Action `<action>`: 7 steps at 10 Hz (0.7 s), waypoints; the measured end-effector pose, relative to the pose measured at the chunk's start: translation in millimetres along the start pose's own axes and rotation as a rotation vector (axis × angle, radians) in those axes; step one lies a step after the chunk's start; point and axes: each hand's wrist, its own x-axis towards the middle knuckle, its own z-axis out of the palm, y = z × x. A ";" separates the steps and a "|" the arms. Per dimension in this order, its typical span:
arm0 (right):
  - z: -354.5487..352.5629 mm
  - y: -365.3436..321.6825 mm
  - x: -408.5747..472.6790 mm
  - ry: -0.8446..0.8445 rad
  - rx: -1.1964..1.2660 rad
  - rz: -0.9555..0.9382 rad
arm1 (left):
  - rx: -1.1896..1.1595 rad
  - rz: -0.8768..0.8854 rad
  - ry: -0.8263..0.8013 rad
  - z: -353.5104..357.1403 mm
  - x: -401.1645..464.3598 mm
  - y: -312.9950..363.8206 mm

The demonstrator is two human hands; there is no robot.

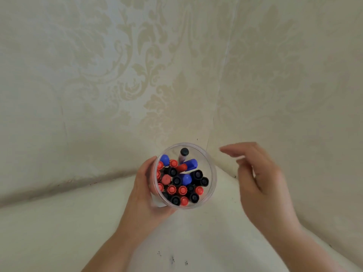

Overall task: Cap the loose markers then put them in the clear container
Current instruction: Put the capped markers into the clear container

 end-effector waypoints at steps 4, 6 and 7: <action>45.6 32.4 -59.3 -0.344 0.364 0.396 | -0.065 0.011 -0.234 -6.1 -5.2 22.6; 48.4 30.6 -57.3 -0.345 0.366 0.401 | -0.155 -0.072 -0.385 -13.5 -6.1 25.5; 50.6 30.5 -58.8 -0.315 0.409 0.426 | -0.180 -0.100 -0.361 -12.9 -8.2 24.1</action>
